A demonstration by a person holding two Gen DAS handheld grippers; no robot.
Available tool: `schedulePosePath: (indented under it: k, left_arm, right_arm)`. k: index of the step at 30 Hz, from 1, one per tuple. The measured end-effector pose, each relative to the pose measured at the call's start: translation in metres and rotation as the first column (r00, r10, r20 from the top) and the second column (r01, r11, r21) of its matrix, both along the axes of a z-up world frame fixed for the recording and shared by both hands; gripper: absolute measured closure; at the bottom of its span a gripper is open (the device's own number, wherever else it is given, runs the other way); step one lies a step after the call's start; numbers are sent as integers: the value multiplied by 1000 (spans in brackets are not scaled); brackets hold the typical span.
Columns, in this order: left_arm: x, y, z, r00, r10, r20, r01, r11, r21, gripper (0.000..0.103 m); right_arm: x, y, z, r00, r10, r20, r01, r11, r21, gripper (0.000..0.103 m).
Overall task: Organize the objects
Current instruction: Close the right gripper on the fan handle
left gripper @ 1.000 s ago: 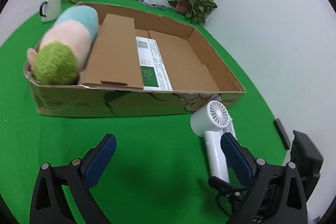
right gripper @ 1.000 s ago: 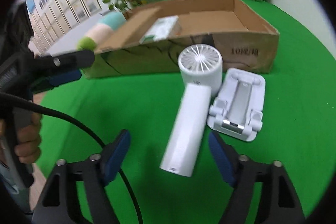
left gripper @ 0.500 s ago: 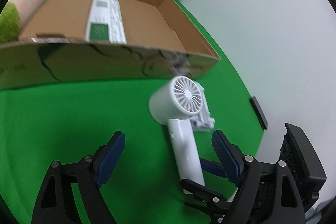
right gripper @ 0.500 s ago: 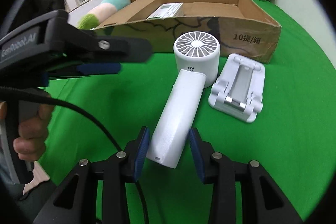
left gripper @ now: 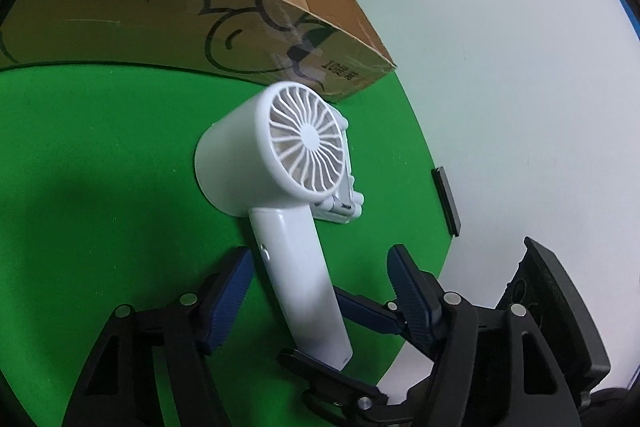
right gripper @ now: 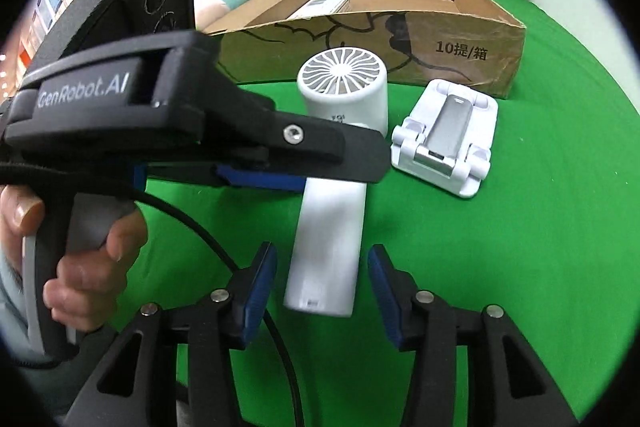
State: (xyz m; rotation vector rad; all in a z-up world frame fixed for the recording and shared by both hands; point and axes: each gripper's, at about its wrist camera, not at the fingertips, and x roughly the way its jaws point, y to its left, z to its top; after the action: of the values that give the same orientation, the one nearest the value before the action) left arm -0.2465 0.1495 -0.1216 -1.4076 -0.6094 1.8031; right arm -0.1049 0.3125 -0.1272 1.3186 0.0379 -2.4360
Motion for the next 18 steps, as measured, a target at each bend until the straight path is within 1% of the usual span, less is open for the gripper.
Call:
schedulePosePath:
  k: [4, 5, 6, 7, 9, 13, 16, 18]
  left_arm:
    - [-8, 1, -4, 999, 32, 17, -32, 999, 15, 43]
    - [-8, 3, -5, 999, 30, 15, -30, 1000, 10, 46]
    - [-8, 3, -5, 999, 32, 8, -32, 999, 7, 48]
    - [-7, 3, -5, 999, 32, 6, -32, 999, 5, 49]
    - [-3, 3, -5, 999, 30, 17, -30, 1000, 2, 61]
    - [14, -2, -10, 999, 21, 26, -21, 1000, -2, 73]
    - [23, -8, -12, 999, 35, 35, -36, 999, 20, 73]
    - [24, -11, -12, 998, 47, 40, -48, 999, 19, 74]
  right_arm:
    - [-8, -7, -1, 1000, 15, -18, -14, 1000, 27, 57]
    - [-8, -9, -2, 1000, 16, -25, -15, 999, 46, 60]
    - [-8, -11, -2, 999, 17, -32, -14, 998, 69, 66]
    - [-7, -14, -3, 999, 19, -36, -16, 997, 80, 67]
    - [-2, -14, -2, 999, 13, -37, -10, 996, 83, 67]
    - [20, -12, -3, 999, 13, -34, -9, 995, 98, 67]
    - [34, -16, -2, 998, 34, -45, -28, 990, 135, 67]
    - [38, -20, -2, 998, 41, -49, -33, 988, 153, 67]
